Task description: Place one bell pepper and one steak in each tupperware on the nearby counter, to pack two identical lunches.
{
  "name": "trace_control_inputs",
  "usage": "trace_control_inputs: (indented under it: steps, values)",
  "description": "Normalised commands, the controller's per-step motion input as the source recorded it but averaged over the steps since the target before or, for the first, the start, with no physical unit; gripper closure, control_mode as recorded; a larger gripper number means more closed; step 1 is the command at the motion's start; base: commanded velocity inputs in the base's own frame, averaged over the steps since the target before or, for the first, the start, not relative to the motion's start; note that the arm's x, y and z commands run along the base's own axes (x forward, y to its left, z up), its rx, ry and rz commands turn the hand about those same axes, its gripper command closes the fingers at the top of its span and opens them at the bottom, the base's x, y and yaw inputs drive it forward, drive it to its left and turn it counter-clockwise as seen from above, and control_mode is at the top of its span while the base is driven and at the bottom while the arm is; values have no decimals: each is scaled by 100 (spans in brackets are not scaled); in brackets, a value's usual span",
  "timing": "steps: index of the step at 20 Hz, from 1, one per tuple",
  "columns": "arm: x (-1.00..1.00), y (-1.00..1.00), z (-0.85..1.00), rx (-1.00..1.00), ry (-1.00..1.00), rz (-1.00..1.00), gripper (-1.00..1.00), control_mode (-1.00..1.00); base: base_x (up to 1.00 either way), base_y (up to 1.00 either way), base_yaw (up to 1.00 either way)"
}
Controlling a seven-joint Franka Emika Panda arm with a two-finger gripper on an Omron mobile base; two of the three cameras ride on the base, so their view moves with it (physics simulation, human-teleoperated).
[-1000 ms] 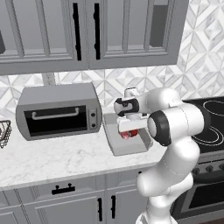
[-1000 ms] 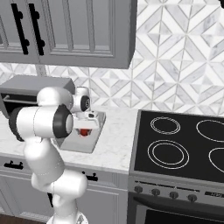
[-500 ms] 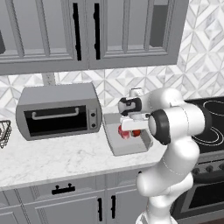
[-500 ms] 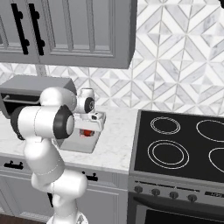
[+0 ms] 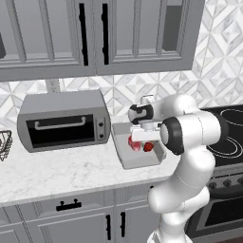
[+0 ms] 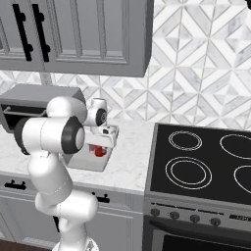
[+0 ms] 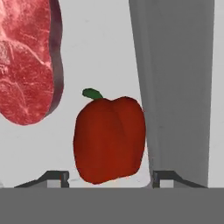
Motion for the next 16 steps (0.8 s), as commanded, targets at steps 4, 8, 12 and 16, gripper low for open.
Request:
trace_control_inputs:
  steps: [4, 8, 12, 16]
  values:
    - [-9, 9, 14, 0, 1, 0, -100, -100, 0, 0, 0]
    - [-48, 13, 66, 0, -4, 0, -100, -100, 0, 0, 0]
    - [-81, 3, 66, 0, -4, 1, -100, -100, 0, 0, 0]
    - [-100, 0, 41, 0, 0, 5, -100, -100, 0, 0, 0]
